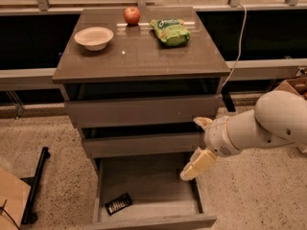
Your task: Pick rxbar chocolate from bottom drawer and place on counter
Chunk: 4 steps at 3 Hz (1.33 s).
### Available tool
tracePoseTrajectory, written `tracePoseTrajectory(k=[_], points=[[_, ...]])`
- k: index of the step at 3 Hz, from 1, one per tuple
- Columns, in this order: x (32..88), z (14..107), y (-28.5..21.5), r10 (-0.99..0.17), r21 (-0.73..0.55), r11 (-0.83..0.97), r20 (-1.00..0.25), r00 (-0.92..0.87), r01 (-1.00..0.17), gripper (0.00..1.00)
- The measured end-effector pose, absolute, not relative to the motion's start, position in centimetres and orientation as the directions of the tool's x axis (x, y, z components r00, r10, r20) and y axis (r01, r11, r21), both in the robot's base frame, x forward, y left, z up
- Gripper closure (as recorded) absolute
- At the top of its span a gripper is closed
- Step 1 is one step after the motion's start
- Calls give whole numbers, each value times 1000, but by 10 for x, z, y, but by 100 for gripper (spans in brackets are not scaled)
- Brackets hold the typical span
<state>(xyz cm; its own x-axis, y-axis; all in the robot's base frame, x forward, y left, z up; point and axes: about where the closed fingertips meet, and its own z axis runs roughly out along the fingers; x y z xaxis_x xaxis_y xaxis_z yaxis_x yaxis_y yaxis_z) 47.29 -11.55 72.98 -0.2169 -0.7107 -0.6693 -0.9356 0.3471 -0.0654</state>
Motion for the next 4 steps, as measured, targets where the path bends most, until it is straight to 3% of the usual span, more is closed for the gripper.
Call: tracePoseTrajectory(k=[4], points=[[506, 566, -18, -624, 78, 260, -747, -230, -962, 0]])
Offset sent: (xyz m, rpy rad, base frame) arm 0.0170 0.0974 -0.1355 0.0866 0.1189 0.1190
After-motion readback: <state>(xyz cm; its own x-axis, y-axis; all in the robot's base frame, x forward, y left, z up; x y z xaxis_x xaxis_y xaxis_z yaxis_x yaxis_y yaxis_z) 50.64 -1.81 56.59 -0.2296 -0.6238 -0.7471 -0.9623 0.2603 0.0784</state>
